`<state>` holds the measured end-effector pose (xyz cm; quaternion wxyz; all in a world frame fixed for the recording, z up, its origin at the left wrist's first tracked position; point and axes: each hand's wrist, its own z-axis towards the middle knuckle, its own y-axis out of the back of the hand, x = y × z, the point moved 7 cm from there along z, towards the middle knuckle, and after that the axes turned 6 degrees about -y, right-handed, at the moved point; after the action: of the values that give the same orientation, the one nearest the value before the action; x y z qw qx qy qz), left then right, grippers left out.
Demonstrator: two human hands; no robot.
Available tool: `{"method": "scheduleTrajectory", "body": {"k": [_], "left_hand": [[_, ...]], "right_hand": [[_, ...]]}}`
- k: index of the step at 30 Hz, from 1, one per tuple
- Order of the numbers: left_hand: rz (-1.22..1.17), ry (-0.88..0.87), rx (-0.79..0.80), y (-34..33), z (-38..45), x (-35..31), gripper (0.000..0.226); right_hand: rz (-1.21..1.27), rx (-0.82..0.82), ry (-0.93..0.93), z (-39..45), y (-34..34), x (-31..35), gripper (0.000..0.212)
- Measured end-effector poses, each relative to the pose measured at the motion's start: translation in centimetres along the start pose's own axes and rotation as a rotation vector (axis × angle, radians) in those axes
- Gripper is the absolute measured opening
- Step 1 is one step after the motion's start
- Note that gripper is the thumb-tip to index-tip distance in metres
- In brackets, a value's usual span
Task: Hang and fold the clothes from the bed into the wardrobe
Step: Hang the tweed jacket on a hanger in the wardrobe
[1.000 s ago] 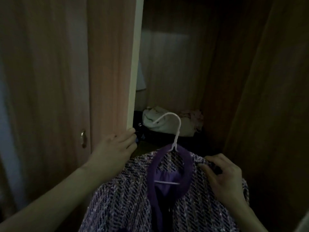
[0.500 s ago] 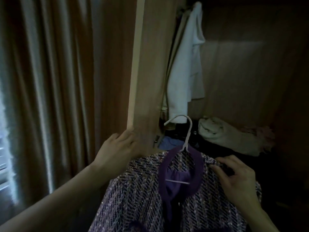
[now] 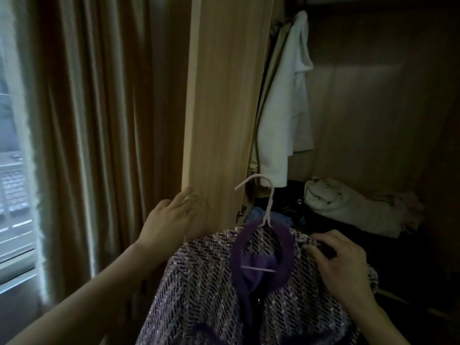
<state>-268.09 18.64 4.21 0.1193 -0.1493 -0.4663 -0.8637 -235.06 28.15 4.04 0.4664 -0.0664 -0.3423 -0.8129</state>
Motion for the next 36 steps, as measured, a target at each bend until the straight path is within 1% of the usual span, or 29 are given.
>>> {"method": "scheduleTrajectory", "body": {"k": [2,4,7,9,10,11,13,14,16,17,18,20,21,22,23,25,26,27,28,29,31,32,34,36], "left_hand": [[-0.001,0.027,-0.002,0.0,-0.2,0.4,0.045],[0.008,0.065,0.034,0.0,-0.3,0.7,0.045],[-0.014,0.130,0.030,0.2,0.1,0.0,0.046],[-0.154,0.237,-0.024,1.2,0.5,-1.6,0.041],[-0.244,0.281,-0.080,2.0,0.8,-3.1,0.035],[-0.318,0.288,-0.146,3.1,1.2,-4.9,0.028],[-0.472,0.207,-0.247,5.7,2.0,-9.5,0.014],[-0.570,0.140,-0.265,6.8,2.5,-11.9,0.009],[-0.757,0.017,-0.223,8.1,3.5,-16.6,0.009],[-0.876,-0.007,-0.163,8.3,4.0,-18.6,0.013],[-1.027,0.009,-0.081,8.0,4.4,-20.0,0.018],[-1.331,0.072,0.126,7.1,5.6,-23.9,0.031],[-1.439,0.122,0.211,6.7,6.0,-25.1,0.039],[-1.547,0.165,0.264,6.4,6.5,-26.4,0.044],[-1.643,0.213,0.280,6.3,7.0,-27.5,0.045],[-1.792,0.343,0.244,5.9,7.7,-28.5,0.042],[-1.853,0.407,0.213,5.7,7.9,-28.8,0.047],[-1.890,0.469,0.184,5.5,7.9,-28.9,0.053],[-1.909,0.527,0.155,5.3,7.8,-28.9,0.054],[-1.920,0.584,0.133,5.1,7.7,-28.8,0.051],[-1.911,0.702,0.104,4.2,7.1,-28.3,0.034],[-1.889,0.752,0.098,3.7,6.7,-28.0,0.027],[-1.858,0.830,0.122,2.4,6.0,-27.2,0.021],[-1.859,0.857,0.159,1.3,5.6,-26.1,0.011]], "right_hand": [[0.007,-0.011,-0.022,-0.1,0.8,-0.3,0.014],[-0.033,-0.021,-0.033,-0.3,1.4,-0.6,0.014],[-0.071,-0.030,-0.079,-0.6,2.4,-1.1,0.014],[-0.084,-0.036,-0.124,-0.8,3.1,-1.5,0.015],[-0.096,-0.040,-0.146,-0.9,3.6,-1.7,0.015],[-0.110,-0.043,-0.168,-1.0,4.0,-1.9,0.014],[-0.136,-0.051,-0.213,-1.2,4.9,-2.5,0.013],[-0.147,-0.059,-0.241,-1.3,5.3,-2.9,0.013],[-0.171,-0.086,-0.295,-1.4,6.4,-3.5,0.015],[-0.190,-0.095,-0.316,-1.5,6.9,-3.7,0.015],[-0.205,-0.096,-0.335,-1.5,6.9,-3.6,0.015],[-0.244,-0.100,-0.395,-1.8,7.6,-3.9,0.014],[-0.238,-0.096,-0.418,-1.8,7.4,-3.7,0.014],[-0.231,-0.096,-0.443,-2.0,7.6,-3.8,0.012],[-0.223,-0.095,-0.464,-2.2,7.8,-3.9,0.009],[-0.192,-0.084,-0.453,-2.7,7.8,-3.6,0.003],[-0.166,-0.075,-0.426,-2.9,7.7,-3.3,0.005],[-0.135,-0.062,-0.398,-3.2,7.5,-2.9,0.011],[-0.104,-0.046,-0.377,-3.4,7.3,-2.6,0.015],[-0.075,-0.029,-0.367,-3.6,7.0,-2.3,0.016],[0.011,0.030,-0.397,-3.9,6.1,-2.0,0.015],[0.096,0.080,-0.449,-4.1,5.5,-2.1,0.015],[0.335,0.204,-0.602,-4.9,3.7,-2.0,0.021],[0.554,0.295,-0.752,-5.7,1.9,-1.9,0.027]]}}
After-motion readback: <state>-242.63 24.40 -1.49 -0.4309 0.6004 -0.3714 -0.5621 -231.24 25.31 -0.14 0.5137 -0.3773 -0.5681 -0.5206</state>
